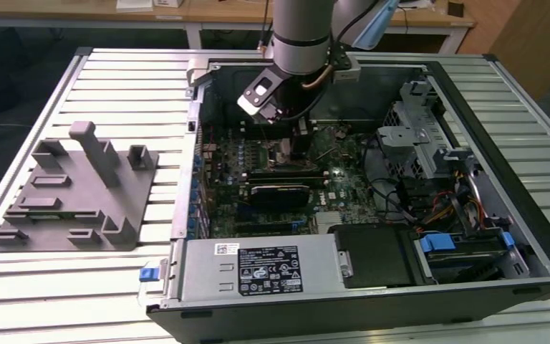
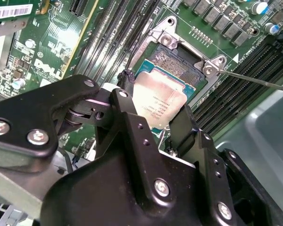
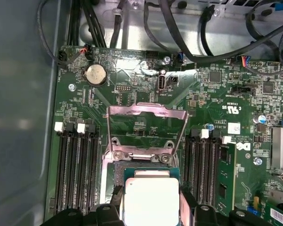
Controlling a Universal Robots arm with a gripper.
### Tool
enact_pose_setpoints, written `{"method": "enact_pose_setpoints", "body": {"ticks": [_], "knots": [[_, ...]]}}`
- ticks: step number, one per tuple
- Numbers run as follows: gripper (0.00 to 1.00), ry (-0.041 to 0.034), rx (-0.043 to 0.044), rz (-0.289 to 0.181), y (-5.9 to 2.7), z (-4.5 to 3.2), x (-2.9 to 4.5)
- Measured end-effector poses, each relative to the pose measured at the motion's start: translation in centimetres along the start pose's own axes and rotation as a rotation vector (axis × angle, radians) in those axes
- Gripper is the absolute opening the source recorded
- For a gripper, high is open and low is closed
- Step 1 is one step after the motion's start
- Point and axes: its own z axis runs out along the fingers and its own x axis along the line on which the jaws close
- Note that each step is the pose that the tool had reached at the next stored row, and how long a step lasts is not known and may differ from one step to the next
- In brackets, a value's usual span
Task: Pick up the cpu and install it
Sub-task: 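Place the cpu into insertion slot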
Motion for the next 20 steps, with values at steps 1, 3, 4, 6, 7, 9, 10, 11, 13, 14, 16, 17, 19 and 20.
{"method": "enact_pose_setpoints", "body": {"ticks": [1, 3, 4, 6, 7, 9, 10, 11, 13, 14, 16, 17, 19, 20], "knots": [[0.55, -0.0001, 0.0005, 0.000, 0.00, 0.11, 0.00], [0.55, -0.0005, 0.0008, 0.001, -0.01, 0.27, 0.01], [0.55, -0.0006, 0.0009, 0.004, -0.01, 0.33, 0.01], [0.55, -0.0011, 0.0012, 0.013, -0.01, 0.44, 0.02], [0.55, -0.0013, 0.0014, 0.019, -0.02, 0.51, 0.02], [0.55, -0.0020, 0.0019, 0.033, -0.02, 0.66, 0.02], [0.55, -0.0023, 0.0021, 0.038, -0.03, 0.75, 0.02], [0.55, -0.0025, 0.0022, 0.042, -0.04, 0.85, 0.03], [0.55, -0.0026, 0.0024, 0.045, -0.04, 1.05, 0.04], [0.55, -0.0025, 0.0025, 0.045, -0.05, 1.13, 0.04], [0.55, -0.0026, 0.0028, 0.045, -0.06, 1.25, 0.04], [0.55, -0.0026, 0.0029, 0.045, -0.06, 1.29, 0.05], [0.55, -0.0027, 0.0030, 0.045, -0.06, 1.34, 0.05], [0.55, -0.0027, 0.0031, 0.045, -0.07, 1.36, 0.06]]}}
